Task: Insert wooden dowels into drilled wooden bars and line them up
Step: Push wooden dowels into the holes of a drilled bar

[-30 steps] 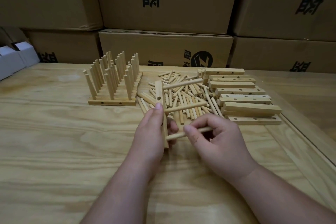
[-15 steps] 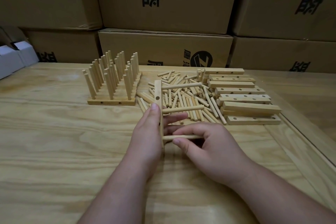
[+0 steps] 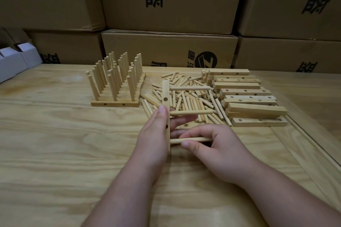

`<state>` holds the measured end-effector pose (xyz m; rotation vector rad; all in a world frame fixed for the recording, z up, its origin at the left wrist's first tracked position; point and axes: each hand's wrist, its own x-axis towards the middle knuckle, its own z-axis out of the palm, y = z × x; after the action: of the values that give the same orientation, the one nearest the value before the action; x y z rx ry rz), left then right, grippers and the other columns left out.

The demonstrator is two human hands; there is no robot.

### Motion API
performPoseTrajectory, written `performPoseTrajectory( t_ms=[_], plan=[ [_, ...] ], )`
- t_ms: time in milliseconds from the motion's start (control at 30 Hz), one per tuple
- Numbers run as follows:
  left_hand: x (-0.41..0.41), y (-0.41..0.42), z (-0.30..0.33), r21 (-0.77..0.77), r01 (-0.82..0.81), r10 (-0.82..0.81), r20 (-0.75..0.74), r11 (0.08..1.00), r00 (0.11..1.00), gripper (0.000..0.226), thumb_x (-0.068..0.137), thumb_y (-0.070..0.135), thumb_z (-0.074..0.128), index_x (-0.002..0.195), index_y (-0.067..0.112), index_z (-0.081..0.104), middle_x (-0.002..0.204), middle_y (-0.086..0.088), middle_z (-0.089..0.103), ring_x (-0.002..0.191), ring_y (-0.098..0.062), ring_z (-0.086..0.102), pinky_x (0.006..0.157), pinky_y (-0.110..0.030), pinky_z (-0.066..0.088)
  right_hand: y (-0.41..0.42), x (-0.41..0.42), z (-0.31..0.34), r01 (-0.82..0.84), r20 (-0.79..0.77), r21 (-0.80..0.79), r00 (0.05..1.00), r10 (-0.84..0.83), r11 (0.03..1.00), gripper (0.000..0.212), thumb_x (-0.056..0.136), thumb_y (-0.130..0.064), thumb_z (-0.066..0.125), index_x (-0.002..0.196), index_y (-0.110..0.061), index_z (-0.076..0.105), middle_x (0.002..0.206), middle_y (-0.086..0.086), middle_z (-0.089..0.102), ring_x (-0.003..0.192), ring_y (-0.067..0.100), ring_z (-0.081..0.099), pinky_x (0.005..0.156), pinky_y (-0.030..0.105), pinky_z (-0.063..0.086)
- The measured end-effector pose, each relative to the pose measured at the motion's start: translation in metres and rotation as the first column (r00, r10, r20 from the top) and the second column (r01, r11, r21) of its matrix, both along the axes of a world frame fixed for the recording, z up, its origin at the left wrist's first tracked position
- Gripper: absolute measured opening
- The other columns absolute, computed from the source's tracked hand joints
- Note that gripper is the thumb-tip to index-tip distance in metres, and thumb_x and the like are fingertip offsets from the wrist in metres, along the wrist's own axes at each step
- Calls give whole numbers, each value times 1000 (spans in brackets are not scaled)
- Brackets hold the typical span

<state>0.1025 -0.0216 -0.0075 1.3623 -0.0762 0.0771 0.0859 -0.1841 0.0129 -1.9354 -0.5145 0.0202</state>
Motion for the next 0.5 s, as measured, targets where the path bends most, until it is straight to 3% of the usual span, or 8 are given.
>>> performPoseTrajectory(
  t_ms=[100,233,500],
  plan=[
    [-1,-1,1,25,-19,19,29,999,999,53,106,57,23,112,32,69,105,3,79,95,-19,77,82,-41,59,2,-1,1,12,28,-17,1000,-11,1000,14,90,-18,74,96,-30,79,100,-22,75,99,-3,68,88,19,52],
    [-2,-2,-1,40,-63,60,86,997,995,53,107,56,20,119,24,61,102,6,79,87,-20,77,65,-22,60,7,-3,2,49,88,-43,995,-45,998,13,90,-20,74,97,-29,78,95,-26,74,94,-7,67,81,11,50],
    [-2,0,1,11,-8,8,17,1000,1000,65,105,60,20,116,21,71,105,-1,79,95,-25,77,72,-30,63,5,-4,7,44,73,-67,997,-39,997,13,88,-20,75,96,-30,80,95,-21,75,94,-5,68,85,18,52]
  ],
)
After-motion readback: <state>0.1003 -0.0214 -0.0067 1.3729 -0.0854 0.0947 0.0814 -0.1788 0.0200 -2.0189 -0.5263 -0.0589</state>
